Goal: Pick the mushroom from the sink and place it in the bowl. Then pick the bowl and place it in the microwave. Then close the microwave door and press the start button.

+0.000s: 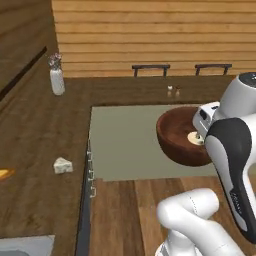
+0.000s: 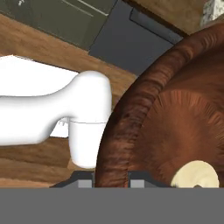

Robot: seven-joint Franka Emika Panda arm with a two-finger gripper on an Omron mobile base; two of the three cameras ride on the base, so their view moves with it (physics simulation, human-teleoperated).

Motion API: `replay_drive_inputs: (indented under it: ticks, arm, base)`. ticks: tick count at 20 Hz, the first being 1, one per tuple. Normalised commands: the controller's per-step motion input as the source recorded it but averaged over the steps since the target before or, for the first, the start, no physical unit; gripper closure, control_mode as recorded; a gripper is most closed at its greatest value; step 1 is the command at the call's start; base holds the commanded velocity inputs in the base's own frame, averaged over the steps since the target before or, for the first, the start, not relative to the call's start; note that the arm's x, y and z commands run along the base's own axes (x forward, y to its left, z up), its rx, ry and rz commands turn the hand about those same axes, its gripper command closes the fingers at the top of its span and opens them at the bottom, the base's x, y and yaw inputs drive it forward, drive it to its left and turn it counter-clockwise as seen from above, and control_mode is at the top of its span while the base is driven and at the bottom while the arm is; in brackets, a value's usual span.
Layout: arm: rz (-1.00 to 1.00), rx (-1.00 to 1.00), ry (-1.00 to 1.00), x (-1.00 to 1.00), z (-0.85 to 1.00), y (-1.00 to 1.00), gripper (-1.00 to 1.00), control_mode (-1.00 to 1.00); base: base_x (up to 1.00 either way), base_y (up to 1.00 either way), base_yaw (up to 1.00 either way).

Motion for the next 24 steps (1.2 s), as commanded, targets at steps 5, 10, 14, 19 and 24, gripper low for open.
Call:
replay_drive_inputs:
  ticks: [5, 10, 14, 19, 24]
  arm:
    - [0.00, 0.00, 0.00, 0.00, 0.00, 0.00, 1.00, 1.00]
    - [0.00, 0.00, 0.00, 0.00, 0.00, 0.00, 1.00, 1.00]
    - [0.00, 0.00, 0.00, 0.00, 0.00, 0.00, 1.00, 1.00]
    - [0.00, 0.00, 0.00, 0.00, 0.00, 0.00, 1.00, 1.00]
    - [0.00, 0.00, 0.00, 0.00, 0.00, 0.00, 1.00, 1.00]
  base:
    - [0.00, -0.61, -0.77]
    - [0.04, -0.90, -0.66]
    - [0.10, -0.93, -0.64]
    - [0.17, -0.79, -0.65]
    - [0.17, -0.51, -0.69]
